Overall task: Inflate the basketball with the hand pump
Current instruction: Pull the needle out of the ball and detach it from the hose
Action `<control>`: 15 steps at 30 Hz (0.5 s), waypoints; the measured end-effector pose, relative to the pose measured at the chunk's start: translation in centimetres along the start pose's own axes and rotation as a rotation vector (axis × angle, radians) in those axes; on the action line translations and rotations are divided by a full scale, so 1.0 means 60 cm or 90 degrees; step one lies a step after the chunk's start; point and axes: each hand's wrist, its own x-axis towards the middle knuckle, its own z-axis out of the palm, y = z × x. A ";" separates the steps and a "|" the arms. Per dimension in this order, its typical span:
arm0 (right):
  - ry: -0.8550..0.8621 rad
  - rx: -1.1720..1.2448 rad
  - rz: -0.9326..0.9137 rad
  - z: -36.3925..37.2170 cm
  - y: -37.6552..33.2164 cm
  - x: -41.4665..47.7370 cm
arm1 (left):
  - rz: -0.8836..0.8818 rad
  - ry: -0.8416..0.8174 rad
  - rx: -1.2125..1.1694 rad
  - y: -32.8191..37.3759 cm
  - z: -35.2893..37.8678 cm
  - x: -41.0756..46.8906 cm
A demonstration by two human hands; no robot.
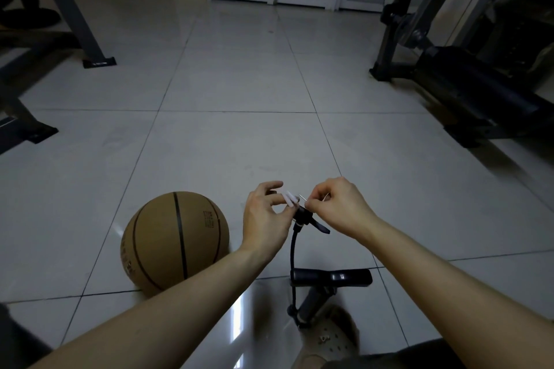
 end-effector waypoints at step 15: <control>-0.131 0.262 0.183 -0.014 0.018 0.017 | 0.305 -0.026 0.286 -0.003 -0.018 -0.004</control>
